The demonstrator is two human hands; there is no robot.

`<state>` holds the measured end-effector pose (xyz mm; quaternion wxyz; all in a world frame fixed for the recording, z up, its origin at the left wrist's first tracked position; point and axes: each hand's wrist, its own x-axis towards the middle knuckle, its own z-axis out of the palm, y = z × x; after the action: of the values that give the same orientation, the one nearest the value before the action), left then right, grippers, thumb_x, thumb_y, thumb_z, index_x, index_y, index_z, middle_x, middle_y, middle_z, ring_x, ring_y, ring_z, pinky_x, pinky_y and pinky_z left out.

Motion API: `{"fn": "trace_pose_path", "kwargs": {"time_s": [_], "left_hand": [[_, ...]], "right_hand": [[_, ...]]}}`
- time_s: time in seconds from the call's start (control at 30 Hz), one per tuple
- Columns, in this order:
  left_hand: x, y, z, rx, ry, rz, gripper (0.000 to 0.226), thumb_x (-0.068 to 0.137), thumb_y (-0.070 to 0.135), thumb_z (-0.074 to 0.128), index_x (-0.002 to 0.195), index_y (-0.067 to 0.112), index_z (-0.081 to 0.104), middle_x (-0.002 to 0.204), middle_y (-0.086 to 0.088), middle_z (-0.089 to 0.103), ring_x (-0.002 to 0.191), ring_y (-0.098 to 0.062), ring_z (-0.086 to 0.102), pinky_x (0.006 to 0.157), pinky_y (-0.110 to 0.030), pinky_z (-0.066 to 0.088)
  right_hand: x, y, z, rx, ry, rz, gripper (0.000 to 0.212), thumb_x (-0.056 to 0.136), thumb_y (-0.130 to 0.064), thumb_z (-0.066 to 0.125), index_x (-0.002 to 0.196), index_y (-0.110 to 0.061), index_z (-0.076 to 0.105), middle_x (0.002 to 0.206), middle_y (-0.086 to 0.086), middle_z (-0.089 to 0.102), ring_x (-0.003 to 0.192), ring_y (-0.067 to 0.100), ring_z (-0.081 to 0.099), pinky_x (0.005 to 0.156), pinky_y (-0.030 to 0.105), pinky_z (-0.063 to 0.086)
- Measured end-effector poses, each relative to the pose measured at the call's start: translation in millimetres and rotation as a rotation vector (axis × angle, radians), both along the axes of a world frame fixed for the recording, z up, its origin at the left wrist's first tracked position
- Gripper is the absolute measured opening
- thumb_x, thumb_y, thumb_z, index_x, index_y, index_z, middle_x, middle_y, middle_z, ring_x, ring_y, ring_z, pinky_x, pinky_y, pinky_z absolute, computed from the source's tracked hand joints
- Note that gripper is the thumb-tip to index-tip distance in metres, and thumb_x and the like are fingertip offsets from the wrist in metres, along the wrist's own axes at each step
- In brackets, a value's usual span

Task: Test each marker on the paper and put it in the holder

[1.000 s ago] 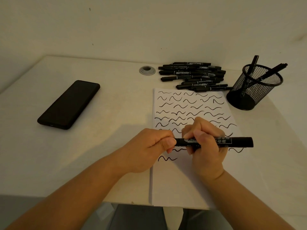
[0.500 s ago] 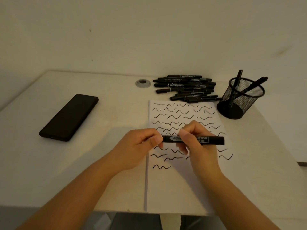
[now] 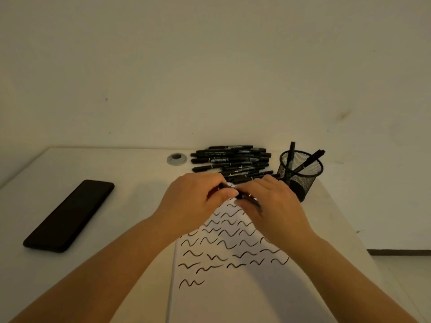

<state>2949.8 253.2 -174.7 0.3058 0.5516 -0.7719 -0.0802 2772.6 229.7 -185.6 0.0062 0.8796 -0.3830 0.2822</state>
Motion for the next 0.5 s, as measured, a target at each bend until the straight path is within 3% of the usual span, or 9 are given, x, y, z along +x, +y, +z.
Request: {"fn": "trace_pose_path", "kwargs": {"time_s": [0.1, 0.2, 0.27, 0.4, 0.5], "left_hand": [[-2, -25, 2, 0.038, 0.110, 0.022, 0.031, 0.081, 0.062, 0.031, 0.079, 0.039, 0.051, 0.058, 0.014, 0.051, 0.054, -0.002, 0.050, 0.049, -0.015, 0.038], [6, -64, -15, 0.153, 0.242, 0.127, 0.009, 0.089, 0.039, 0.047, 0.095, 0.035, 0.051, 0.081, 0.016, 0.055, 0.066, -0.001, 0.052, 0.057, -0.022, 0.042], [19, -93, -27, 0.208, 0.266, 0.228, 0.011, 0.090, 0.033, 0.050, 0.101, 0.031, 0.051, 0.088, 0.014, 0.055, 0.071, -0.003, 0.053, 0.058, -0.022, 0.041], [47, -143, -45, 0.278, 0.094, 0.340, 0.021, 0.089, 0.027, 0.053, 0.109, 0.021, 0.054, 0.103, 0.003, 0.060, 0.086, -0.014, 0.054, 0.078, -0.031, 0.045], [60, -168, -56, 0.274, -0.035, 0.349, 0.025, 0.090, 0.023, 0.050, 0.115, 0.018, 0.055, 0.115, -0.005, 0.057, 0.100, -0.020, 0.052, 0.085, -0.031, 0.041]], "right_hand": [[-16, -22, 17, 0.025, -0.159, -0.163, 0.020, 0.083, -0.028, 0.062, 0.101, -0.017, 0.064, 0.082, -0.011, 0.058, 0.075, 0.011, 0.053, 0.066, 0.027, 0.042], [-35, -41, 34, 0.077, -0.425, -0.278, 0.019, 0.086, -0.027, 0.059, 0.102, -0.019, 0.060, 0.083, -0.012, 0.057, 0.079, 0.011, 0.056, 0.071, 0.029, 0.046], [-45, -50, 41, 0.066, -0.552, -0.322, 0.016, 0.086, -0.025, 0.059, 0.100, -0.019, 0.058, 0.084, -0.010, 0.060, 0.080, 0.014, 0.059, 0.073, 0.033, 0.049], [-50, -63, 35, 0.081, -0.478, -0.398, 0.017, 0.087, -0.024, 0.057, 0.103, -0.020, 0.053, 0.085, -0.008, 0.060, 0.076, 0.016, 0.056, 0.069, 0.034, 0.046], [-50, -71, 25, 0.091, -0.422, -0.436, 0.019, 0.088, -0.024, 0.055, 0.105, -0.019, 0.050, 0.083, -0.009, 0.057, 0.072, 0.016, 0.053, 0.064, 0.031, 0.042]]}}
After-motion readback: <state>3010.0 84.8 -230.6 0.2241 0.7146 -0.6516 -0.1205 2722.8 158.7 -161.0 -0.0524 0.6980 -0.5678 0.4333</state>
